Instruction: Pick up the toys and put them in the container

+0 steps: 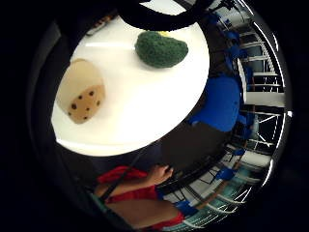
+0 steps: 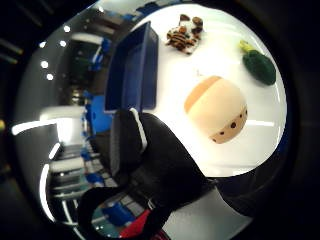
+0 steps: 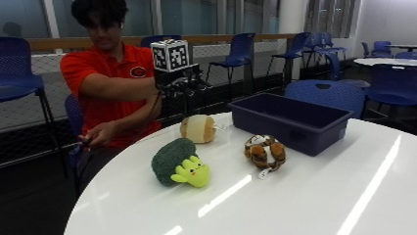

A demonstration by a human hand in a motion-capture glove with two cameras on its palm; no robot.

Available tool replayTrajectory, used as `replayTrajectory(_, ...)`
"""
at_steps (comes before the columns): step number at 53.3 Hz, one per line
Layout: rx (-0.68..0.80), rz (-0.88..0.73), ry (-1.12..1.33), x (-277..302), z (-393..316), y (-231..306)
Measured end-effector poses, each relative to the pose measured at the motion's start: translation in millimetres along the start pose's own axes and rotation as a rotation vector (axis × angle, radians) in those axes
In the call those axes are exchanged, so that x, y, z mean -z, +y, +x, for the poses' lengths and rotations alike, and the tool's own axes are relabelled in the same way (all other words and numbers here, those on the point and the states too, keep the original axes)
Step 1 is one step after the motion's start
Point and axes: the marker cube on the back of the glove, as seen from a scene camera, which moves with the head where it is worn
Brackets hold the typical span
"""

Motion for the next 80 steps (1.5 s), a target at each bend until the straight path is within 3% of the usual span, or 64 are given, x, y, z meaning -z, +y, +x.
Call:
replayTrajectory(40, 0.059, -0.001, -0.059, -18, -7, -3)
replayTrajectory(80, 0.084, -0.138, 0.075, -110, -24, -26)
